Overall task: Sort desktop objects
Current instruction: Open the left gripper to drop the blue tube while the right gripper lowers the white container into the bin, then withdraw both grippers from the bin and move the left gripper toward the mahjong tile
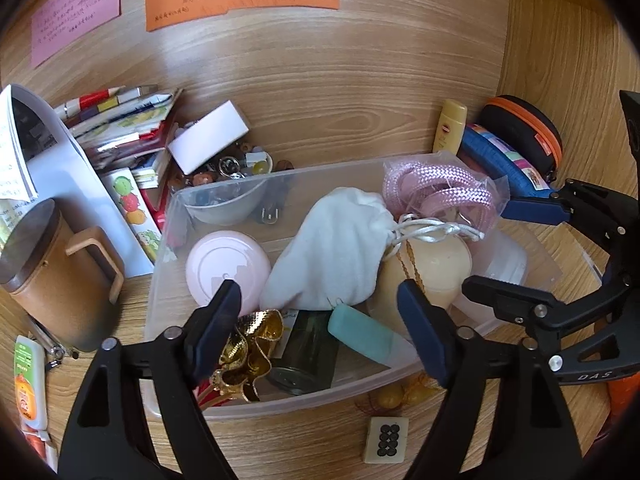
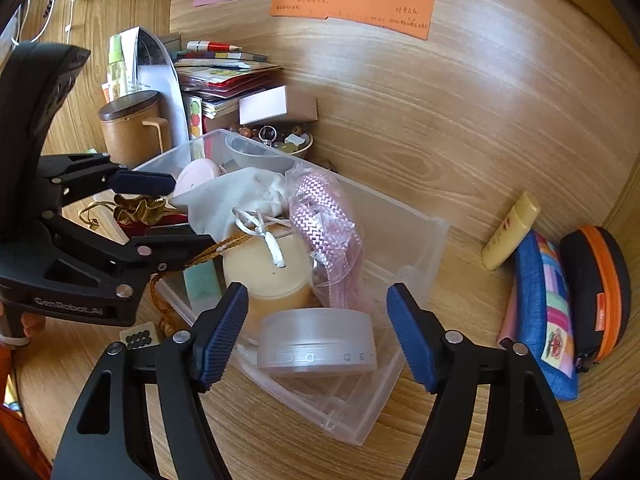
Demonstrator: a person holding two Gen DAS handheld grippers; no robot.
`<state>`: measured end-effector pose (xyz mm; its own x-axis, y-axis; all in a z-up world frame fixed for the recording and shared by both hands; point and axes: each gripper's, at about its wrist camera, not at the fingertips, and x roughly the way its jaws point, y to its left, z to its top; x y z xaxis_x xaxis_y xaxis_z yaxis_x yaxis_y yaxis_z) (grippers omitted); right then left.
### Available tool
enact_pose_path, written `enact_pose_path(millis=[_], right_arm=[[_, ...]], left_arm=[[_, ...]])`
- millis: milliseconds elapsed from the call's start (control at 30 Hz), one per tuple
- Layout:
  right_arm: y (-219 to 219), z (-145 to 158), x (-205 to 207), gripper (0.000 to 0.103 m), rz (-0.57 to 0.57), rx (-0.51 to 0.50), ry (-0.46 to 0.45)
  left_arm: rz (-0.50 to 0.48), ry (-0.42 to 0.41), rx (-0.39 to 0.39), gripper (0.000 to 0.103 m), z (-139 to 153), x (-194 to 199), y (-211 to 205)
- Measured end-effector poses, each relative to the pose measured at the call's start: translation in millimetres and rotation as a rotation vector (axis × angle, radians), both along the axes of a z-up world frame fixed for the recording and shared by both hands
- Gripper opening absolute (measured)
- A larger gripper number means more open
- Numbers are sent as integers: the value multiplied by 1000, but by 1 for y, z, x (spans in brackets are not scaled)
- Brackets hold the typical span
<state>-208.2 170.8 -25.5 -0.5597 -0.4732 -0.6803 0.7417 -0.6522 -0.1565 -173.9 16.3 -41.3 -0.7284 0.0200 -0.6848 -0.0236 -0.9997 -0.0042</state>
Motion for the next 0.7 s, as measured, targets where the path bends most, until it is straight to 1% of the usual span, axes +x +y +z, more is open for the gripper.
enact_pose_path(millis=[167,200,267,333,400,467,533,700], right_arm=[[-2,4,7,71,3,9,25],[-2,5,9,72,3,11,37],[-2,7,12,76,4,14,50],[-1,11,14,79,4,9,62],[1,14,16,80,3,3,69],[3,16,17,81,-2,-1,69],[5,17,18,84,-6,-6,62],[18,21,22,86,-26,-32,33]], left_arm=[[17,0,16,84,5,2,-4],[24,2,14,86,7,2,-5],[40,9,15,90,11,5,-7],[46,18,19,90,14,8,-9],[52,28,15,91,19,12,-9],[66,43,6,96,25,18,-9],[71,55,2,97,29,24,-9],[91,68,-17,99,37,40,-7]])
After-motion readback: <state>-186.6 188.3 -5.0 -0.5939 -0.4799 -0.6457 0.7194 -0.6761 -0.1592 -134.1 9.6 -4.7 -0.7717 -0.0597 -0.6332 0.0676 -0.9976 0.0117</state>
